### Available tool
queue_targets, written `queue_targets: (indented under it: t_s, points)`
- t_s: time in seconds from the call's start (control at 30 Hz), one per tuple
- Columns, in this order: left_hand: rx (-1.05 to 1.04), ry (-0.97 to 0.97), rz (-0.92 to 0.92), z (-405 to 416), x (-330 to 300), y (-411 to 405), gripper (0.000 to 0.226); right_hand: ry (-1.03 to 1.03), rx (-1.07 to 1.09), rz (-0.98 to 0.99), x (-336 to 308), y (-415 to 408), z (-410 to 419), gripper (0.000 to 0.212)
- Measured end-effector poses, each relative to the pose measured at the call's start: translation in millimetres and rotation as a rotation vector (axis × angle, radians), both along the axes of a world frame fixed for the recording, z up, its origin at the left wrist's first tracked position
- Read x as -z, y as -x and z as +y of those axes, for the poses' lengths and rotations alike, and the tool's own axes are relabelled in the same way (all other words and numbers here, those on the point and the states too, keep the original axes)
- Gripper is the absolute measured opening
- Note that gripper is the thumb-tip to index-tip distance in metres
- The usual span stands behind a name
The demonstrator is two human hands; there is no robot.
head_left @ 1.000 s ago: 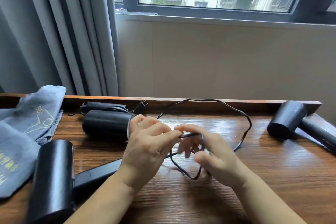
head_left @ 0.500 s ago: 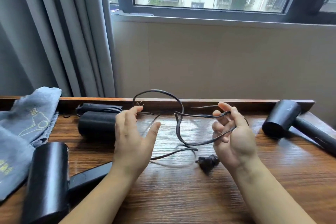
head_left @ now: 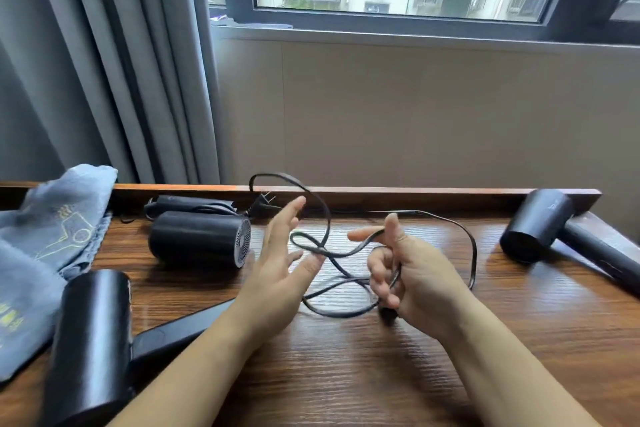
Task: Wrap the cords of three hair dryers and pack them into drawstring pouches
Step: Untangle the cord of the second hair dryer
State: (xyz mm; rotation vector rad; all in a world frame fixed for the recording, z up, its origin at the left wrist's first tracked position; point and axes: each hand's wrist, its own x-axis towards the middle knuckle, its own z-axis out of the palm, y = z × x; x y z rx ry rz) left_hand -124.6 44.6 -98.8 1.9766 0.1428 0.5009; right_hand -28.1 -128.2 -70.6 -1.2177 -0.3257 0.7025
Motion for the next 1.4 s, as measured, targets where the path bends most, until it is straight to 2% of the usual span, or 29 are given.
queue_targets:
  t_s: [0.07,0.13,0.23,0.3,0.33,0.4,0.47,0.6,0.67,0.77,0.83,0.9,1.0,1.07,1.13,1.2,1.27,1.33,1.4]
  points:
    - [0.002,-0.251,-0.037,1,4,-2,0.036,-0.043,0.045,-0.115,-2,-4,-4,0.059]
    - [-0.050,-0.363,-0.050,-1,5,-1,0.027,-0.095,0.156,-0.340,-3,-11,-11,0.063]
    - [-0.183,-0.209,-0.022,5,5,-1,0.038,-0.123,0.345,-0.652,-6,-16,-23,0.061]
    - [-0.215,-0.028,-0.055,6,2,-1,0.035,-0.111,0.382,-0.875,-9,-14,-27,0.054]
    - [-0.225,0.061,-0.069,5,-1,0,0.037,-0.050,0.390,-1.018,-9,-14,-28,0.049]
    - [-0.218,0.164,-0.074,2,-7,0,0.047,0.127,0.419,-1.283,-7,-15,-29,0.051]
    - [-0.173,0.259,-0.061,1,-12,1,0.042,0.254,0.467,-1.423,-6,-20,-30,0.054]
    - [-0.118,0.434,-0.065,4,-9,0,0.026,0.458,0.494,-1.590,-1,-32,-30,0.036]
    - [-0.076,0.468,-0.078,4,-10,0,0.013,0.596,0.530,-1.593,5,-38,-28,0.036]
    - [-0.044,0.481,-0.106,3,-10,0,0.018,0.741,0.632,-1.441,13,-48,-28,0.039]
    - [-0.047,0.477,-0.130,4,-8,-2,0.013,0.649,0.685,-1.319,13,-49,-30,0.036]
    - [-0.017,0.467,-0.123,3,-6,-3,0.009,0.511,0.647,-1.229,11,-47,-29,0.028]
    - [0.073,0.468,-0.110,-1,-4,-2,0.017,0.536,0.557,-1.165,13,-47,-26,0.027]
    - [0.113,0.499,-0.129,-3,-3,-1,0.025,0.659,0.691,-1.106,18,-57,-30,0.036]
    - [0.098,0.543,-0.167,-5,-3,-1,0.035,0.909,0.752,-0.965,18,-65,-40,0.047]
    - [0.057,0.592,-0.221,-5,-4,-1,0.044,1.250,0.573,-0.802,21,-66,-44,0.052]
    - [0.013,0.634,-0.287,-4,-5,0,0.051,1.424,0.391,-0.749,30,-64,-43,0.049]
    - [-0.028,0.663,-0.333,-4,-7,1,0.055,1.344,0.391,-0.779,33,-65,-41,0.036]
    - [-0.053,0.681,-0.364,-3,-9,2,0.056,1.112,0.481,-0.776,28,-65,-41,0.023]
